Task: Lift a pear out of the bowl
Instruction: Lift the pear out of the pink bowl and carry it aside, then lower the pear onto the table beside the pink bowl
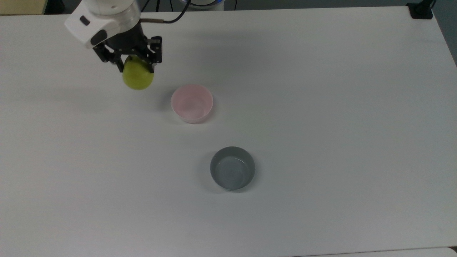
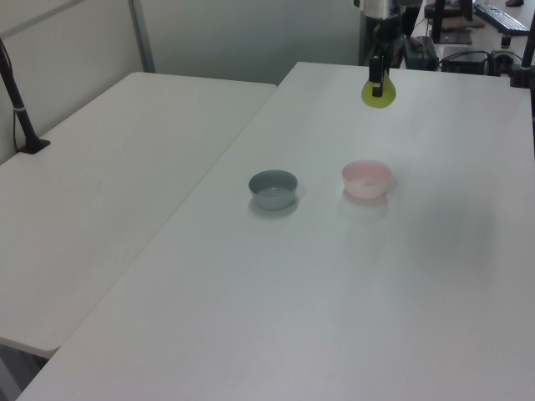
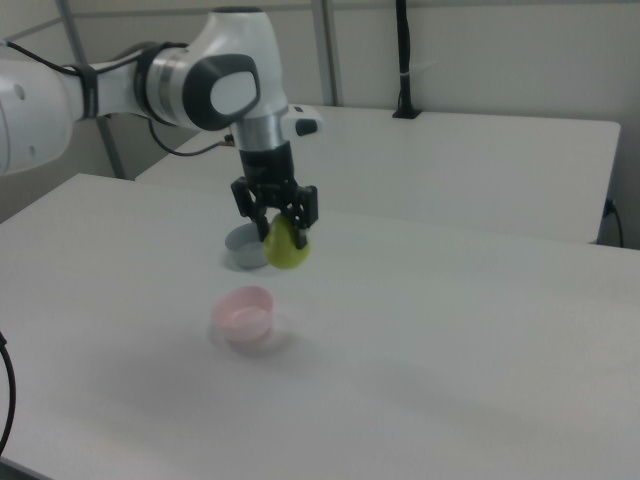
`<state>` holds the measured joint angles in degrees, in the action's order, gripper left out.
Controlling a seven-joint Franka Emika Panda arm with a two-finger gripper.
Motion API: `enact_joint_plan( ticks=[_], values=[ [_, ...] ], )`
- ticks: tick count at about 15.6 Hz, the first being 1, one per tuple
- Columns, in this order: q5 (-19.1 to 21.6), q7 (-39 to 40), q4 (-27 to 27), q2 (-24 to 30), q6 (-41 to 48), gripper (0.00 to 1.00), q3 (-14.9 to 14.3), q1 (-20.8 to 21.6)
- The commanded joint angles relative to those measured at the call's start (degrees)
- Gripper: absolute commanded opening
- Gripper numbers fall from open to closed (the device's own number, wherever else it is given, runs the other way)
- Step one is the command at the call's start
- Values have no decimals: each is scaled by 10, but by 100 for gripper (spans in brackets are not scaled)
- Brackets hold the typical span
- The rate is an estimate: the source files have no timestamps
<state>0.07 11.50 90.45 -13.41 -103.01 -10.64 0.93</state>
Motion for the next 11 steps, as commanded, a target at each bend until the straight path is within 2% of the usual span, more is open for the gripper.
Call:
enact_joint_plan(
  ticks=[1,8,11],
  values=[
    [6,-8,-2,-41,-46,47,-8,-17],
    [-9,-11,16,-122,-128,48,-7,-41],
    [-14,-12,16,-137,-149,50,-8,-45]
  ],
)
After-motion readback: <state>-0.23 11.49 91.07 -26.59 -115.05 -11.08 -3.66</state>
